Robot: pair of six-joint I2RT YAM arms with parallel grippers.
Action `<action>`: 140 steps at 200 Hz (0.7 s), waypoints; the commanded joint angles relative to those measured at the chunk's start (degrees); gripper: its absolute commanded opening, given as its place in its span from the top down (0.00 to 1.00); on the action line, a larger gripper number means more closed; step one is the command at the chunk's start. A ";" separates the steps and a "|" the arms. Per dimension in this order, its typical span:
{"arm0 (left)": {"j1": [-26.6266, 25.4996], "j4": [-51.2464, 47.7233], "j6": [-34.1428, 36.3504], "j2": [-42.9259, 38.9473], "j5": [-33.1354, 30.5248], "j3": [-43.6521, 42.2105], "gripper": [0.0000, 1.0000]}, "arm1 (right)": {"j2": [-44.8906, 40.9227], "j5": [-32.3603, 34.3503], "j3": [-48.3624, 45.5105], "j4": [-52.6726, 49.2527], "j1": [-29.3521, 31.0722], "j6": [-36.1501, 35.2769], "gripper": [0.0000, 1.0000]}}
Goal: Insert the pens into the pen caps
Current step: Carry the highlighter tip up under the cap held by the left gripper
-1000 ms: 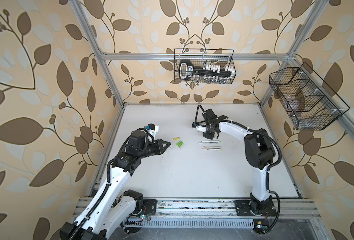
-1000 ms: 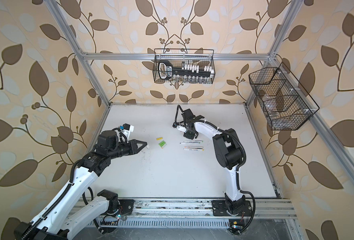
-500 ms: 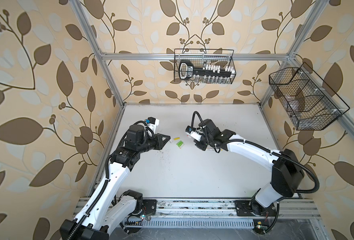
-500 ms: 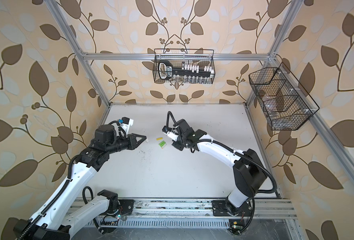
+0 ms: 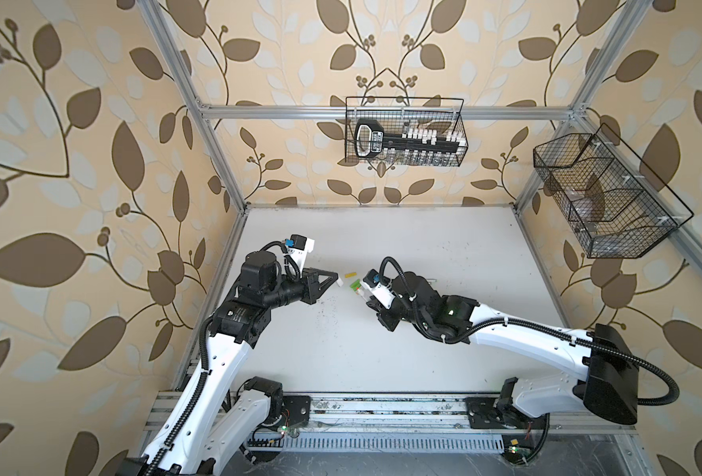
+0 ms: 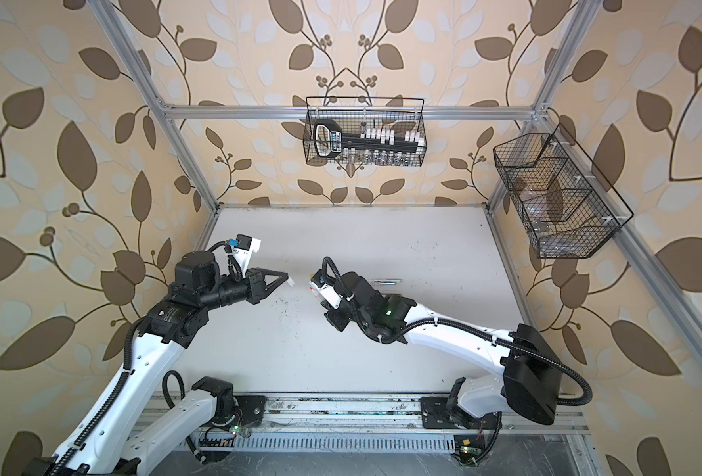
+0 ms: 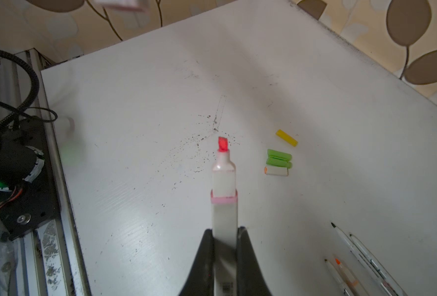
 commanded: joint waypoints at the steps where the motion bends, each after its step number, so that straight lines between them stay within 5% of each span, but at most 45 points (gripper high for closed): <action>1: 1.15 4.58 -1.45 -0.73 4.94 -0.95 1.00 | -1.32 3.86 -2.72 5.26 1.58 2.92 0.90; 140: 1.97 6.04 -3.75 1.52 5.72 -1.81 1.00 | -1.13 9.60 -1.43 10.30 6.54 2.20 0.91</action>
